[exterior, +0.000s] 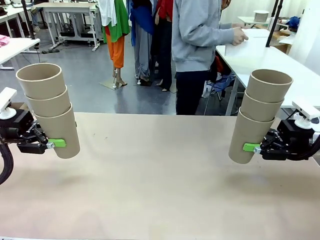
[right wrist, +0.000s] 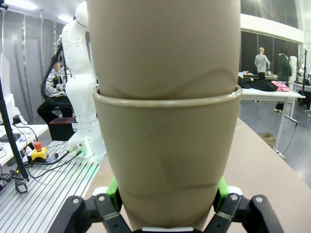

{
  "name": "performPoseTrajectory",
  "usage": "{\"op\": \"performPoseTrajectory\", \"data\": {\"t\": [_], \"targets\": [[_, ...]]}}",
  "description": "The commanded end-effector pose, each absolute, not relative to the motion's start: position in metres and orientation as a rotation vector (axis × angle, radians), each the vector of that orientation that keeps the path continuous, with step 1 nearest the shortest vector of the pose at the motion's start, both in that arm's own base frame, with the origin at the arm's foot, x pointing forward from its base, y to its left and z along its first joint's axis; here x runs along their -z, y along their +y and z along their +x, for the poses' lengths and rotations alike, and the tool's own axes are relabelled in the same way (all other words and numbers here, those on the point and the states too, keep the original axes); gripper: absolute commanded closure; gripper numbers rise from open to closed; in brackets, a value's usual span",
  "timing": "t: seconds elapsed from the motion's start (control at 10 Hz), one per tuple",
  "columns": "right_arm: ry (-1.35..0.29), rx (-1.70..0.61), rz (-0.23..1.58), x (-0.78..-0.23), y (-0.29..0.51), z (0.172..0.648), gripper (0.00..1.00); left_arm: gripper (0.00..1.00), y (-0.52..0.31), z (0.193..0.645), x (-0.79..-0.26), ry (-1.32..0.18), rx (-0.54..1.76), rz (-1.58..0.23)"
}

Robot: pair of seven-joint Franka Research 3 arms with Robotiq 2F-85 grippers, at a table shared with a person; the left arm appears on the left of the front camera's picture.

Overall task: Stack the cups and store them in the basket.
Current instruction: Place the stack of Reusable plastic cups into the Pantry Basket.

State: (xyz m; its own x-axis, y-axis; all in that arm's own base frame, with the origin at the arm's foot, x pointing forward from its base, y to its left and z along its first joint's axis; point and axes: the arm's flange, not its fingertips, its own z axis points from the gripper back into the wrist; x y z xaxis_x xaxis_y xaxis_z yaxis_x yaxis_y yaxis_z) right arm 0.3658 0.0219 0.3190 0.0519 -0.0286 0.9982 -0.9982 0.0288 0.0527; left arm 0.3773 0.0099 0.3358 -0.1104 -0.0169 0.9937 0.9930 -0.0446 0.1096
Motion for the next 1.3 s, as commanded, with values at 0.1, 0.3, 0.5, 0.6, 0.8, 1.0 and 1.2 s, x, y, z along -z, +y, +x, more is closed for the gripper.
{"op": "performPoseTrajectory", "data": {"t": [0.1,0.3,0.5,0.6,0.8,1.0,1.2], "targets": [[-1.216,-1.141,1.228,-0.3231,0.0215,0.3666,0.16,0.16,0.0084,0.3757,-0.3384,-1.264,1.339,-1.178],[-1.216,-1.141,1.228,-0.3231,0.0215,0.3666,0.16,0.16,0.0084,0.3757,-0.3384,-1.264,1.339,-1.178],[-1.216,-1.141,1.228,-0.3231,0.0215,0.3666,0.16,0.16,0.0084,0.3757,-0.3384,-1.264,1.339,-1.178],[-1.216,-1.141,1.228,-0.3231,0.0215,0.3666,0.16,0.16,0.0084,0.3757,-0.3384,-1.264,1.339,-1.178],[-1.216,-1.141,1.228,-0.3231,0.0215,0.3666,0.16,0.16,0.0084,0.3757,-0.3384,-1.264,1.339,-1.178],[-1.216,-1.141,1.228,-0.3231,0.0215,0.3666,0.16,0.16,0.0084,0.3757,-0.3384,-1.264,1.339,-1.178],[-1.216,-1.141,1.228,-0.3231,0.0215,0.3666,0.16,0.16,0.0084,0.3757,-0.3384,-1.264,1.339,-1.178]]}}
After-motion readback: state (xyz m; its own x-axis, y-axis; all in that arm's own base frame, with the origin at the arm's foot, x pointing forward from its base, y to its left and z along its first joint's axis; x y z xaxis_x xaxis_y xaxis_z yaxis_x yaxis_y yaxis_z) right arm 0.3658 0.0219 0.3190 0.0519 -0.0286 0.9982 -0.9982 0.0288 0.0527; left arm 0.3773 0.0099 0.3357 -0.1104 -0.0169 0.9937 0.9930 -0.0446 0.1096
